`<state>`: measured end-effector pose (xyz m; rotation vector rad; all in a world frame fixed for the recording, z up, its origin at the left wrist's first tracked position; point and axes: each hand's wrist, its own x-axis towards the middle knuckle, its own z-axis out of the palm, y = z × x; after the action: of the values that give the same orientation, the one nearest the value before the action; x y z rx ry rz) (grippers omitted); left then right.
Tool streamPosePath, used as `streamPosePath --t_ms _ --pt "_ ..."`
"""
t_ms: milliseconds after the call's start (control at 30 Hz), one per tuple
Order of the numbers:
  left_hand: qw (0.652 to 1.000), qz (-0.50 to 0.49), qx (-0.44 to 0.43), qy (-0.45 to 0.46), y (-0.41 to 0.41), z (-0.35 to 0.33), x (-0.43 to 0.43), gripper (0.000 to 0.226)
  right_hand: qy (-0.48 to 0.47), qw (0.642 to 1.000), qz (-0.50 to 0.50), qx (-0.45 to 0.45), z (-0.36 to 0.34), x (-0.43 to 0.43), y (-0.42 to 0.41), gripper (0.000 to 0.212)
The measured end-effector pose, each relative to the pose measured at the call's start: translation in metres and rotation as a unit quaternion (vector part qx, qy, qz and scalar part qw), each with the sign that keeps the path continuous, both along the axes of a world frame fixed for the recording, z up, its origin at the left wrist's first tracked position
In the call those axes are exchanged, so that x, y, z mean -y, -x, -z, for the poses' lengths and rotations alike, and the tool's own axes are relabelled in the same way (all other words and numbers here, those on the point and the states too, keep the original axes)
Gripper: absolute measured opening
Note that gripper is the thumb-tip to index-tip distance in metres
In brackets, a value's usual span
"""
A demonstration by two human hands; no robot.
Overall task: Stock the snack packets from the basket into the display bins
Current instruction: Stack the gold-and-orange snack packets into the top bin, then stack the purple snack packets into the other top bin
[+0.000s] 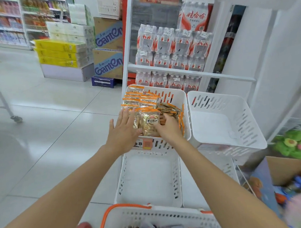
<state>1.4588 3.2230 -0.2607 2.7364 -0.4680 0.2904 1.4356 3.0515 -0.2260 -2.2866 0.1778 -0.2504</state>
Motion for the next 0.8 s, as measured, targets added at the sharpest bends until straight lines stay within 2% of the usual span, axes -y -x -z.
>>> streamPosePath --t_ms 67,133,233,400,500,633,700,767,800 --pt "1.000 -0.004 0.026 0.009 0.023 -0.005 0.003 0.067 0.007 0.998 0.045 0.045 -0.002 0.004 0.015 0.051" --pt "0.999 0.002 0.033 0.027 0.049 -0.009 0.007 0.059 -0.030 0.997 0.040 0.062 0.003 0.007 0.040 0.044" --pt "0.998 0.031 -0.030 0.040 0.093 0.005 0.017 0.049 -0.035 0.999 0.012 0.032 0.024 0.016 0.089 0.039" --pt "0.975 0.069 -0.212 0.025 0.159 0.064 0.036 0.051 0.030 0.992 -0.039 -0.115 0.084 0.045 0.175 0.045" --pt "0.957 0.107 -0.268 -0.020 0.189 0.097 0.046 0.049 0.091 0.972 -0.081 -0.202 0.126 0.075 0.217 0.046" --pt "0.945 0.103 -0.304 0.061 0.205 0.127 0.051 0.041 0.080 0.961 -0.044 -0.262 0.165 0.110 0.244 0.046" --pt "0.933 0.080 -0.335 0.101 0.209 0.141 0.047 0.038 0.014 0.955 -0.056 -0.292 0.183 0.111 0.255 0.049" --pt "0.927 0.088 -0.345 0.115 0.214 0.153 0.043 0.036 -0.026 0.928 -0.099 -0.358 0.204 0.098 0.268 0.063" --pt "0.928 0.097 -0.343 0.104 0.215 0.158 0.042 0.036 0.003 0.914 -0.125 -0.385 0.217 0.090 0.273 0.072"
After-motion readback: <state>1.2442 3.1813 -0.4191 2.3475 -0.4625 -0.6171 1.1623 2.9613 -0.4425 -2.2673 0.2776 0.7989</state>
